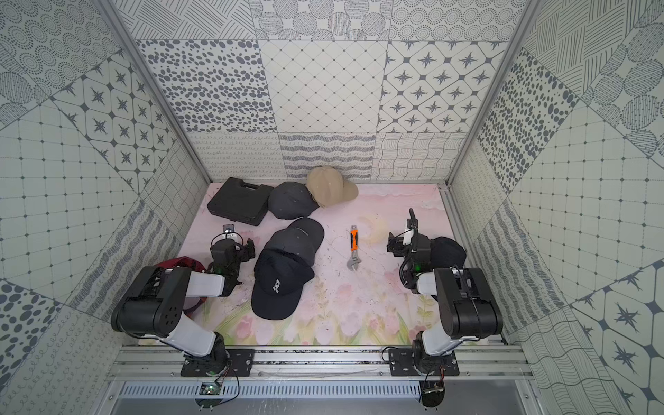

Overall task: Open the adjustable buckle of the baseball cap
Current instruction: Pick up the baseball cap from the center of the board.

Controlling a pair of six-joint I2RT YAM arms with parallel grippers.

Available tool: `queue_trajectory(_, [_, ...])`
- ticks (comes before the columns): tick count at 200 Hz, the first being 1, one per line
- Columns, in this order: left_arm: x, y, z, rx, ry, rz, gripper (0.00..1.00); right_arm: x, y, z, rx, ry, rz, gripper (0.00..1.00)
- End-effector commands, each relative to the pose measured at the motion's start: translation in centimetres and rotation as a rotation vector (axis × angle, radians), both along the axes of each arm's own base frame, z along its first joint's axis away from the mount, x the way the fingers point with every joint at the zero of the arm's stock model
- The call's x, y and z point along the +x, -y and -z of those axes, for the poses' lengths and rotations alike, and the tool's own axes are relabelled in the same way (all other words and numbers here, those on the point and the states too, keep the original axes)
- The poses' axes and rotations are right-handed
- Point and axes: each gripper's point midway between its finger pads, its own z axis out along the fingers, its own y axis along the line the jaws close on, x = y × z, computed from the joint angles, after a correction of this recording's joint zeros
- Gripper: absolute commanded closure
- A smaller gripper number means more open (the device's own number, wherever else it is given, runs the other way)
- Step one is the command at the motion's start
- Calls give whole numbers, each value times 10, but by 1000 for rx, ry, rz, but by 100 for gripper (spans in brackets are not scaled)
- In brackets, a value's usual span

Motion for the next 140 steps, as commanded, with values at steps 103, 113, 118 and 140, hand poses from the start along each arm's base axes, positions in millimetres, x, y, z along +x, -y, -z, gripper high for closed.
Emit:
queue_trajectory(103, [7,0,-11,-16,43,7,1,4,1,-8,4,34,3,2])
queue_trajectory(113, [6,0,-11,-15,42,5,1,4,1,-8,3,32,2,2])
queue_trajectory(118, [6,0,-11,-16,42,7,1,4,1,-8,4,33,4,2])
queue_trajectory(140, [7,0,-11,-17,42,9,1,4,1,-8,3,34,3,2])
